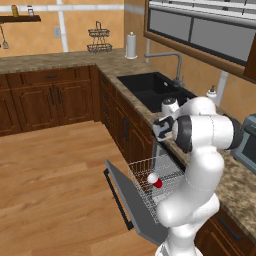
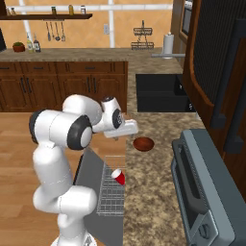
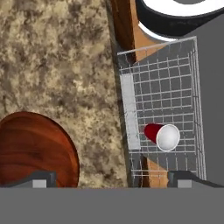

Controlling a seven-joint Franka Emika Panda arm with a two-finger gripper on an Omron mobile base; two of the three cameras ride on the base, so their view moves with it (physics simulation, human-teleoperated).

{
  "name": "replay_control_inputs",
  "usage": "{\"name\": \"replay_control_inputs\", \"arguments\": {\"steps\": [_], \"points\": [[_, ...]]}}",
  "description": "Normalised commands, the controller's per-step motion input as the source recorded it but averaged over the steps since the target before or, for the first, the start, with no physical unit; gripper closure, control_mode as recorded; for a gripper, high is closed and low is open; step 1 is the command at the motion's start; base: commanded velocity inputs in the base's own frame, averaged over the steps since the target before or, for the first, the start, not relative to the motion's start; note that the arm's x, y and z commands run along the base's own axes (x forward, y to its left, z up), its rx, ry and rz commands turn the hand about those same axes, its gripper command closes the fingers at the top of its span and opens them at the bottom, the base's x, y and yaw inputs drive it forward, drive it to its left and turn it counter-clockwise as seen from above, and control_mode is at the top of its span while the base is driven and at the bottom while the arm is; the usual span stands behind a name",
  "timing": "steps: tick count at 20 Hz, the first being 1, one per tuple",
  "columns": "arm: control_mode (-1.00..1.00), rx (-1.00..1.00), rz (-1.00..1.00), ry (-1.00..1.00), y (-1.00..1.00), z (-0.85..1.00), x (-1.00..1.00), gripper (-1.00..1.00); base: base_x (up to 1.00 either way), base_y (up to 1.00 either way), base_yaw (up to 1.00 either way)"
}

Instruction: Pick up the cup and bowl from the counter, place them in the dishwasher, and close the dishwasher door.

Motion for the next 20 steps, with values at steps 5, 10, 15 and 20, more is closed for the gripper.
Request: {"name": "replay_control_inputs", "arguments": {"steps": [5,10,15,20], "points": [[-1.0,0.0,0.06,0.07,-0.38,-0.48,0.4,-1.0,0.0,0.0,0.0],[-1.0,0.0,0.01,0.08,-0.28,-0.34,0.37,-1.0,0.0,0.0,0.0],[-1.0,0.0,0.0,0.02,-0.42,-0.24,0.02,-1.0,0.0,0.0,0.0],[-1.0,0.01,0.0,0.02,-0.66,-0.26,-0.01,1.0,0.0,0.0,0.0]]}}
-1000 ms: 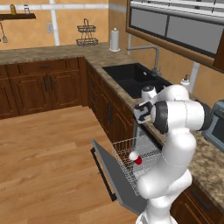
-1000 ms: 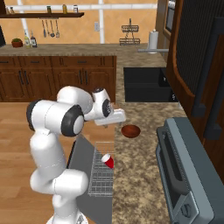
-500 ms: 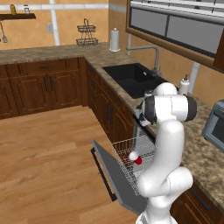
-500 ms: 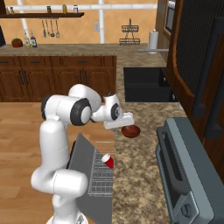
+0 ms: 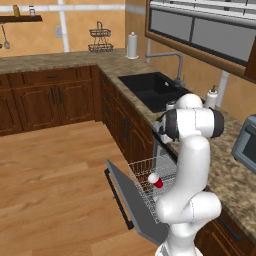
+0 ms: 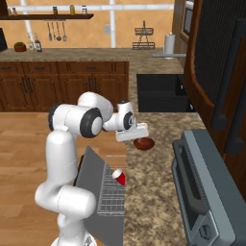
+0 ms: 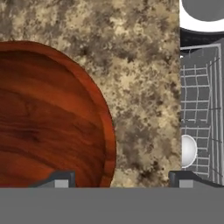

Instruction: Pick up the cup and bowl from the counter, place them in the dishwasher, and close the dishwasher door.

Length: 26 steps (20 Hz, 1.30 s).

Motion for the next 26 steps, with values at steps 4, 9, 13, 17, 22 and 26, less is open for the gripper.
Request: {"name": "replay_control_inputs", "arguments": {"steps": [4,9,13,17,22,26], "points": [[-1.0,0.03,0.0,0.0,-1.0,-0.37,-0.06,1.0,0.0,0.0,0.0],[-1.0,0.14,0.0,-0.01,-1.0,-0.1,-0.3,1.0,0.0,0.0,0.0],[-1.0,0.01,0.0,0.0,-0.47,-0.48,0.0,1.0,0.0,0.0,0.0],[-1.0,0.06,0.0,-0.04,0.29,0.08,-0.46,1.0,0.0,0.0,0.0],[-1.0,0.0,0.0,0.0,0.31,0.36,-0.22,1.0,0.0,0.0,0.0],[-1.0,0.0,0.0,0.0,0.31,0.4,-0.39,1.0,0.0,0.0,0.0]]}}
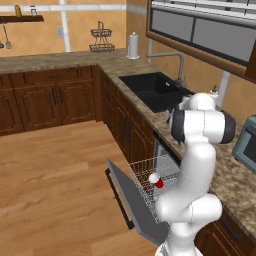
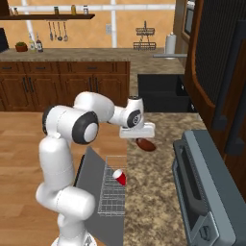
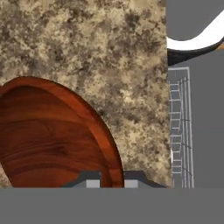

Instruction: Pick up the cup and bowl from the counter, place them in the dishwasher, and close the dishwasher door.

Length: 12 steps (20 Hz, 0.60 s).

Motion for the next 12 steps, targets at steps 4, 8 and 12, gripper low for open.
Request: {"name": "replay_control_inputs", "arguments": {"steps": [4,8,12], "points": [[-1.0,0.0,0.0,0.02,0.39,0.5,-0.79,1.0,0.0,0.0,0.0],[-1.0,0.04,0.0,0.0,0.61,0.22,-1.0,1.0,0.0,0.0,0.0],[-1.0,0.11,-0.01,0.0,0.71,0.18,-0.9,1.0,0.0,0.0,0.0]]}}
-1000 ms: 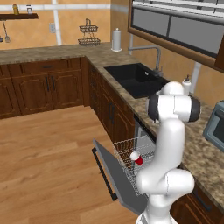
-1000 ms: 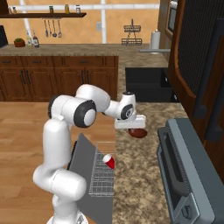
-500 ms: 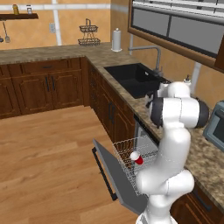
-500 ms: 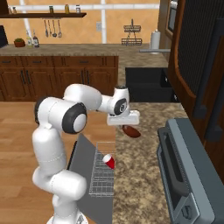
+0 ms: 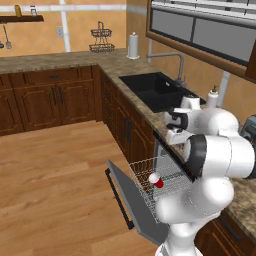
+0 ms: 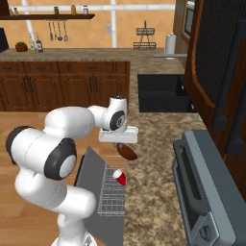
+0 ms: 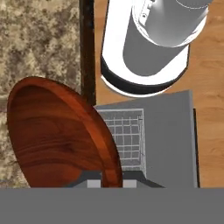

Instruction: Pick up the cup and bowl from the counter, place them in the dishwasher, and close the dishwasher door.

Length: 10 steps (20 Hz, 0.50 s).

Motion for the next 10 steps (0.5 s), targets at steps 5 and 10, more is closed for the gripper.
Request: {"name": "replay_control_inputs", "arguments": {"steps": [5,10], "points": [[-1.0,0.12,0.0,0.02,0.86,0.01,-0.45,1.0,0.0,0.0,0.0],[-1.0,0.14,0.0,0.1,0.35,-0.65,0.11,1.0,0.0,0.0,0.0]]}}
